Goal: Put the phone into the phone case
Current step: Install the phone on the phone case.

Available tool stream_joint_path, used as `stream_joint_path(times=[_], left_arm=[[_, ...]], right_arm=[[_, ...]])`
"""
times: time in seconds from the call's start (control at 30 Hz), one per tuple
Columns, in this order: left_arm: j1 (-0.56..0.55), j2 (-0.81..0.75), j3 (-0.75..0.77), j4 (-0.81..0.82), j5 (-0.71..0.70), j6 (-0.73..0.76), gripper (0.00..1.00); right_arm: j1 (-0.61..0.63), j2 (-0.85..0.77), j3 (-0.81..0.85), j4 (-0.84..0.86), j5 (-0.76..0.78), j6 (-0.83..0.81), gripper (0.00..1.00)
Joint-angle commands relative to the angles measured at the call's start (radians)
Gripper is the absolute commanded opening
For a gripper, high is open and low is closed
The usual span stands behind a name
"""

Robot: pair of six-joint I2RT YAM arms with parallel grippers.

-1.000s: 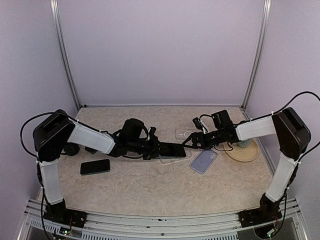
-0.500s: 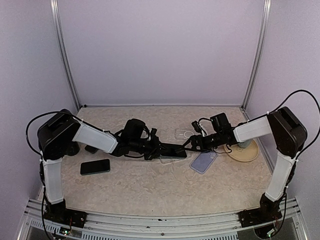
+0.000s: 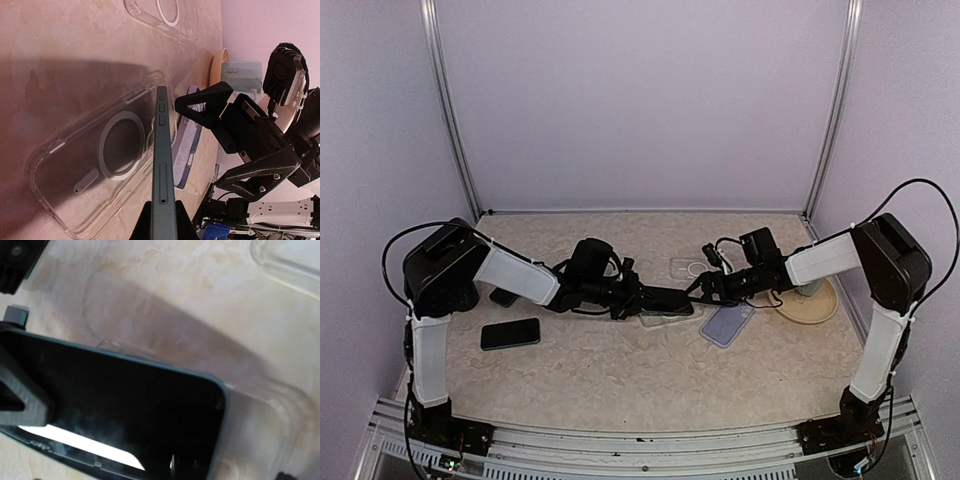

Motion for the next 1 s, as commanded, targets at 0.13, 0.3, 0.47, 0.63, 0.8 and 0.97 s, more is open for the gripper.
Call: stream_joint_path(times=[0.13,0.3,0.47,0.63,0.8,0.97], left_arm=[[0.007,0.037,0.045,0.079,0.024,-0.020,0.00],[0.009,0.044,0.049,0.091,0.030,-0.029,0.00],[0.007,0.056,0.048,0.112,0.047,-0.051,0.00],[0.007,0.065,0.040,0.125,0.062,-0.087,0.00],[0.009,0.063,0.020,0.125,0.051,-0.119,0.00],[0.012,0.049,-0.020,0.135,0.011,-0.157,0.00]], right_arm=[[0.002,0.034,-0.011,0.030,-0.022,0.002,1.00],[0.022,0.050,-0.005,0.034,-0.027,0.003,1.00],[0.042,0.066,-0.003,0.044,-0.027,0.008,1.00],[0.054,0.074,-0.002,0.053,-0.024,0.013,1.00],[0.057,0.073,0.000,0.053,-0.021,0.014,1.00],[0.062,0.070,0.000,0.049,-0.018,0.014,1.00]])
